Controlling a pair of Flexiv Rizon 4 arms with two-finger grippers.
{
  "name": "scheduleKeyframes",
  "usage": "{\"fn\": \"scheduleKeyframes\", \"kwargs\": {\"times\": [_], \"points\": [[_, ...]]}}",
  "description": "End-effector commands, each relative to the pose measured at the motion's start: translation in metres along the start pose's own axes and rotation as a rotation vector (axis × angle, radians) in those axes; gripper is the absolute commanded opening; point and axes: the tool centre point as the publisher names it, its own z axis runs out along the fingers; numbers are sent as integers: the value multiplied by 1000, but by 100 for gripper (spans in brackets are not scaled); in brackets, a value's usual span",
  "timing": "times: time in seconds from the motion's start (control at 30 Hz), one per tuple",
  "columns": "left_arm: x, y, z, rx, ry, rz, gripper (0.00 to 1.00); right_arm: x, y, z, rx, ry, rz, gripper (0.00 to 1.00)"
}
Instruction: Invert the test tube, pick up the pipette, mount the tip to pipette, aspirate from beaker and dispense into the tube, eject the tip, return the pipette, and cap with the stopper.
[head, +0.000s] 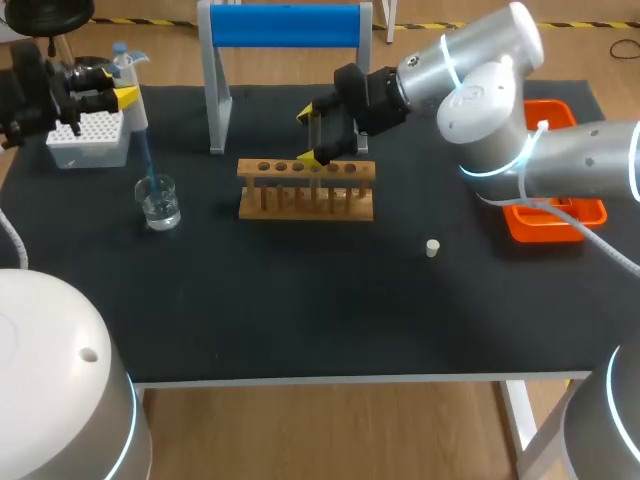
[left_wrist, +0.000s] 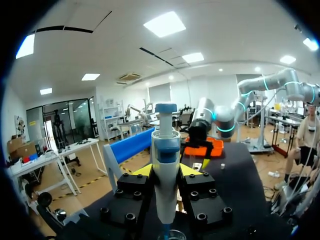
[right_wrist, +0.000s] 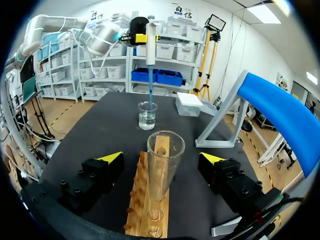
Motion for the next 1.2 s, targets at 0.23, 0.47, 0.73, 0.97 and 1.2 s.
{"fn": "scheduleKeyframes", "kwargs": {"times": [0.23, 0.47, 0.73, 0.97, 1.2], "points": [[3, -19, 6, -25, 7, 18, 0, 0, 0, -1, 3, 4, 0, 100], [5, -31, 8, -31, 5, 36, 0, 0, 0, -1, 3, 4, 0, 100], [12, -57, 22, -59, 57, 48, 0, 0, 0, -1, 3, 4, 0, 100], [16, -85, 41, -41, 124, 7, 0, 0, 0, -1, 3, 4, 0, 100], [17, -114, 60, -14, 183, -51, 0, 0, 0, -1, 3, 4, 0, 100]]}}
